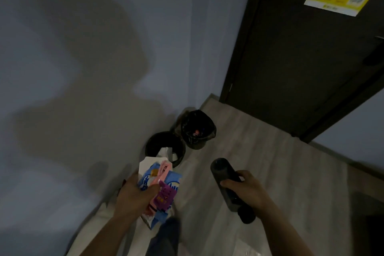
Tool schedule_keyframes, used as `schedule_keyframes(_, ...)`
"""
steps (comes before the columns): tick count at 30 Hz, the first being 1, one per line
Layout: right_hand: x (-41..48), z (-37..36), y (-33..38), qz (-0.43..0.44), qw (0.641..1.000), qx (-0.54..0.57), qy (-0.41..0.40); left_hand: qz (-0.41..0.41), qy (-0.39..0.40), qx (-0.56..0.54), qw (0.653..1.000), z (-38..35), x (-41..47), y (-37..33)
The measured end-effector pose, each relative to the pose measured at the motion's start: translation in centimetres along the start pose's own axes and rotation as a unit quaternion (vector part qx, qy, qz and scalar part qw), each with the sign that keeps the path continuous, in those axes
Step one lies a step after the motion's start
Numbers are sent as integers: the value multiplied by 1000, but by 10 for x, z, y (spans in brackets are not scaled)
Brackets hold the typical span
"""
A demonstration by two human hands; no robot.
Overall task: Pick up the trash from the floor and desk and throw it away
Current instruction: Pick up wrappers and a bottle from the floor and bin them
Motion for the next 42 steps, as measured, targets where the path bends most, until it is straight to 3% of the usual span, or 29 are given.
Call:
schedule_keyframes(13,146,-10,103,-41,995,-84,-15,37,53,5,998,-12,185,-56)
schedule_keyframes(23,225,-31,140,-56,989,-135,1,89,68,36,993,-20,270,-62)
schedule_keyframes(29,277,-34,146,-79,982,-165,44,134,71,84,985,-36,308,-49)
schedule_keyframes(33,329,-37,151,-97,971,-186,113,152,50,137,978,-54,342,-45)
schedule_keyframes(37,388,-33,158,-134,965,-183,133,191,16,168,967,-73,374,-46)
schedule_keyframes(42,478,-39,161,-139,942,-255,168,238,0,198,951,-106,420,-24)
Point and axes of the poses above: each hand's wrist, its own x-axis towards the middle knuckle, its own z-axis out of the back of the hand, y = z × x, the point moved 8 cm from there along x, towards the middle knuckle
